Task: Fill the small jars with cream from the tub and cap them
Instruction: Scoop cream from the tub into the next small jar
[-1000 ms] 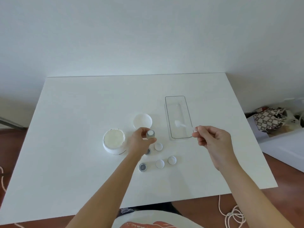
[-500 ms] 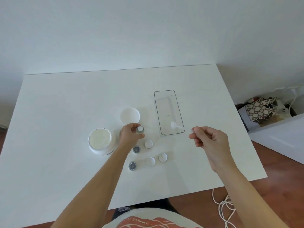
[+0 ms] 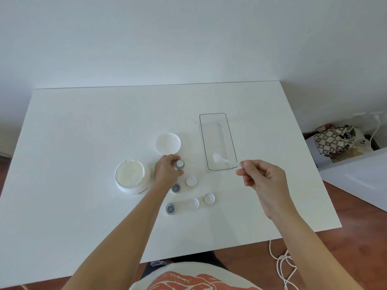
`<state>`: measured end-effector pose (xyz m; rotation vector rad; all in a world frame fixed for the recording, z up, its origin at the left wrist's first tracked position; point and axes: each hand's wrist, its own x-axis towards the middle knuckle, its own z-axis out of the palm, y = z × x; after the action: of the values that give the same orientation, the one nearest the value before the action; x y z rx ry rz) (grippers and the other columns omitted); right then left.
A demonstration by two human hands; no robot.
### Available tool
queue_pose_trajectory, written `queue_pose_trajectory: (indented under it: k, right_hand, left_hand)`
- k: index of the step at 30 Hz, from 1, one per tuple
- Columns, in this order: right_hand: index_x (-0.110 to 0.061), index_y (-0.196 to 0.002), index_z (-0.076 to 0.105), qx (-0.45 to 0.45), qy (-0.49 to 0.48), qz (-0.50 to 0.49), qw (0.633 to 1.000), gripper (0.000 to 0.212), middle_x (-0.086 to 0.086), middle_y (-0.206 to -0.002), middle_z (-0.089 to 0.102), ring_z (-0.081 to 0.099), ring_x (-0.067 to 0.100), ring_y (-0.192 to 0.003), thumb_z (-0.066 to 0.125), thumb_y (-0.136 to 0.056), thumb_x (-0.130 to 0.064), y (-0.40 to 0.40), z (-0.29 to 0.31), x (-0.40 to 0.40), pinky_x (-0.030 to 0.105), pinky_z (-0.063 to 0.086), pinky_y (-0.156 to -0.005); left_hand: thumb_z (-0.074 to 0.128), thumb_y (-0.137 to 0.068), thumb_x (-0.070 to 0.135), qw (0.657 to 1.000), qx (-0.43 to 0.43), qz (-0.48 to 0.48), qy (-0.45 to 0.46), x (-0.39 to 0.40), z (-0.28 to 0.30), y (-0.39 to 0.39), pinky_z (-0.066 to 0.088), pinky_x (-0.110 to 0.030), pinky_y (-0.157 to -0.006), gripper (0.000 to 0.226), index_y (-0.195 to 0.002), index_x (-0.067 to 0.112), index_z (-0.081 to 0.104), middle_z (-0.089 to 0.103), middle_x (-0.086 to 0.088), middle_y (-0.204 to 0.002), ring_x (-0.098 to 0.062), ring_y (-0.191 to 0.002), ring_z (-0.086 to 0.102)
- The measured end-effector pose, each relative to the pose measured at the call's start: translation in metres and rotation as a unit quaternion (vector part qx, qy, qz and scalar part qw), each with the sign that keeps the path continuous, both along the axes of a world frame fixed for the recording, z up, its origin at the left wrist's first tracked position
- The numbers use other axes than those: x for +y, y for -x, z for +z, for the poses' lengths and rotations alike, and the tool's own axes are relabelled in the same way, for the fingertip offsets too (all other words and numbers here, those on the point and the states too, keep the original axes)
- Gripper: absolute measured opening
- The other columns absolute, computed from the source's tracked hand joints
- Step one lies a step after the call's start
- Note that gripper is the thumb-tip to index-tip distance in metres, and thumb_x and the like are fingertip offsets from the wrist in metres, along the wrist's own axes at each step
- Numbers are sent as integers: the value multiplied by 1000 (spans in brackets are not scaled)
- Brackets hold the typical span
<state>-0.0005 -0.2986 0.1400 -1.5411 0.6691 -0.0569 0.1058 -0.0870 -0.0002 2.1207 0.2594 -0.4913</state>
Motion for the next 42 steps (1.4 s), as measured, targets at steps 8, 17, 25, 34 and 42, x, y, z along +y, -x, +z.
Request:
queue_pose_trajectory:
  k: [8, 17, 25, 34, 42]
  right_hand:
    - [-12, -88, 73, -4, -32, 11, 999, 16, 4, -71, 72, 54, 12, -58, 58, -94, -15, -3, 2, 10, 25, 49, -66]
    - [-8, -92, 75, 11, -142, 26, 989, 14, 6, -77, 71, 55, 15, -67, 61, -91, -12, -8, 1, 25, 20, 52, -67]
    - [-4, -92, 73, 22, -191, 22, 981, 13, 7, -77, 72, 60, 12, -66, 61, -88, -3, -8, 0, 37, 18, 54, -65]
    - [-6, -88, 74, 18, -152, 29, 988, 12, 10, -82, 74, 58, 12, -64, 63, -88, -10, -13, 4, 49, 19, 54, -63]
    - [-11, -85, 73, 17, -54, 62, 996, 10, -1, -71, 71, 55, 10, -61, 66, -89, -16, -44, 3, 71, 22, 50, -61]
  left_hand:
    - [41, -80, -20, 999, 30, 13, 24, 12, 15, 14, 40, -19, -90, 62, -133, 11, 57, 62, -2, -120, -15, -112, 55]
    - [41, -80, -22, 992, 34, -119, -33, 28, 17, 49, 42, -24, -101, 63, -134, 6, 57, 59, -10, -134, -23, -124, 56]
    - [75, -73, -11, 982, 24, -183, -43, 35, 12, 46, 46, -24, -91, 57, -126, 9, 64, 56, -6, -116, -18, -101, 56]
    - [80, -78, 5, 984, -30, -171, -32, 35, 19, 53, 52, -28, -85, 41, -117, 10, 67, 61, -5, -116, -21, -101, 61]
    - [79, -76, 8, 992, -46, -7, 120, 66, 76, 87, 52, -12, -67, 34, -95, 33, 66, 69, 16, -95, 5, -79, 66]
